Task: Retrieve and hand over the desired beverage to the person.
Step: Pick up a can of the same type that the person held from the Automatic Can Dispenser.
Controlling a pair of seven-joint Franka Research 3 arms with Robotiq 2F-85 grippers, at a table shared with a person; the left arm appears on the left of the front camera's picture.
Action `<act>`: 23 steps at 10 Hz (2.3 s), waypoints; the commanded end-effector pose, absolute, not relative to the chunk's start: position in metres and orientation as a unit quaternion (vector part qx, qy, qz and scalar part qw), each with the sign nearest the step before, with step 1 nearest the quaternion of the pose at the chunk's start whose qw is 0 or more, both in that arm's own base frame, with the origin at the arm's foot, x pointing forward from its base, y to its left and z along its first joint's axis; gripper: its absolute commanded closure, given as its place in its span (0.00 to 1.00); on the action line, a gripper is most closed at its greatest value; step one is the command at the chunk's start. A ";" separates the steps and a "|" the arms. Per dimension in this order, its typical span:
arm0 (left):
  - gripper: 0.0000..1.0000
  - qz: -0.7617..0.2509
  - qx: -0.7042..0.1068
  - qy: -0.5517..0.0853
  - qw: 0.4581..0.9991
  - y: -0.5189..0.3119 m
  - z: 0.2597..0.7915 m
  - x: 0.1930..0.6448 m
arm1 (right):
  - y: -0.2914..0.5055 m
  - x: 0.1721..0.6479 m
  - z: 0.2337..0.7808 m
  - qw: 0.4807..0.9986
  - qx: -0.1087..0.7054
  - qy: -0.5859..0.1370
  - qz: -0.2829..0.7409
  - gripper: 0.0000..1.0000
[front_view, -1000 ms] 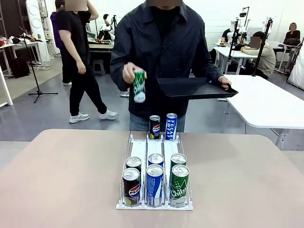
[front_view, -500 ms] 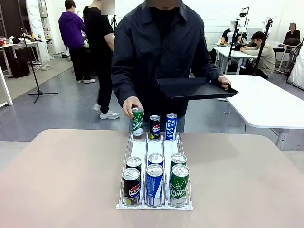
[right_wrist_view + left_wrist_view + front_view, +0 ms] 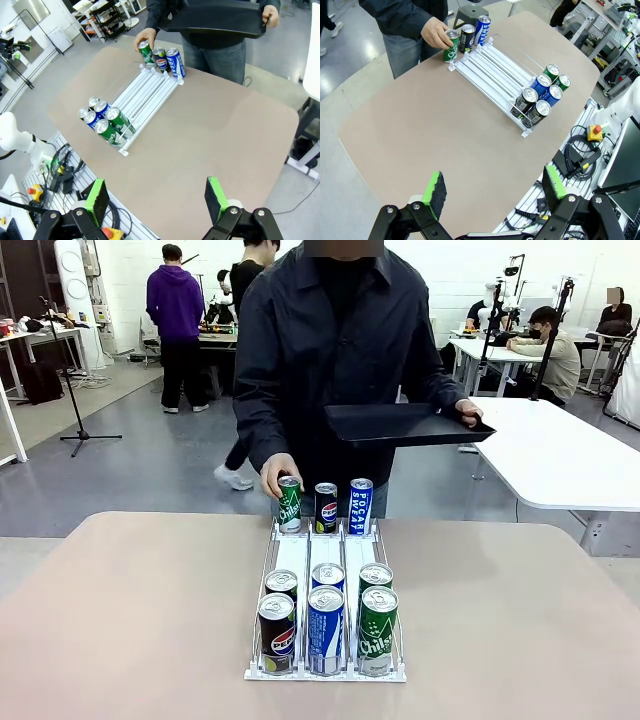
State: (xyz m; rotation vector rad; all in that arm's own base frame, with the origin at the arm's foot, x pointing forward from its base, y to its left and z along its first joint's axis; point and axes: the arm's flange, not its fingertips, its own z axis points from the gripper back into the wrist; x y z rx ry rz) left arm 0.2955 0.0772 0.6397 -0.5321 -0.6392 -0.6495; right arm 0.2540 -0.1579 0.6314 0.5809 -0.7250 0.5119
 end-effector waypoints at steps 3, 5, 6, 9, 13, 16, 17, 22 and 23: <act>0.00 -0.319 -0.257 -0.310 0.858 0.079 0.640 0.295 | -0.158 0.254 0.631 0.863 0.277 -0.346 0.244 0.00; 0.00 -0.319 -0.257 -0.310 0.858 0.079 0.640 0.295 | -0.075 0.267 0.640 0.896 0.229 -0.264 0.272 0.00; 0.00 -0.319 -0.257 -0.310 0.858 0.079 0.640 0.295 | -0.022 0.277 0.637 0.918 0.188 -0.221 0.270 0.00; 0.00 -0.319 -0.257 -0.310 0.858 0.079 0.640 0.295 | 0.112 0.309 0.595 0.961 0.032 -0.207 0.181 0.00; 0.00 -0.319 -0.257 -0.310 0.858 0.079 0.640 0.295 | 0.184 0.318 0.554 0.968 0.000 -0.214 0.133 0.00; 0.00 -0.319 -0.257 -0.310 0.858 0.079 0.640 0.295 | 0.181 0.313 0.553 0.964 -0.006 -0.220 0.149 0.00; 0.00 -0.319 -0.257 -0.310 0.858 0.079 0.640 0.295 | 0.181 0.313 0.553 0.964 -0.006 -0.220 0.149 0.00; 0.00 -0.319 -0.257 -0.310 0.858 0.079 0.640 0.295 | 0.218 0.301 0.536 0.972 0.035 -0.188 0.135 0.00; 0.00 -0.319 -0.257 -0.310 0.858 0.079 0.640 0.295 | 0.229 0.296 0.529 0.979 0.045 -0.170 0.104 0.00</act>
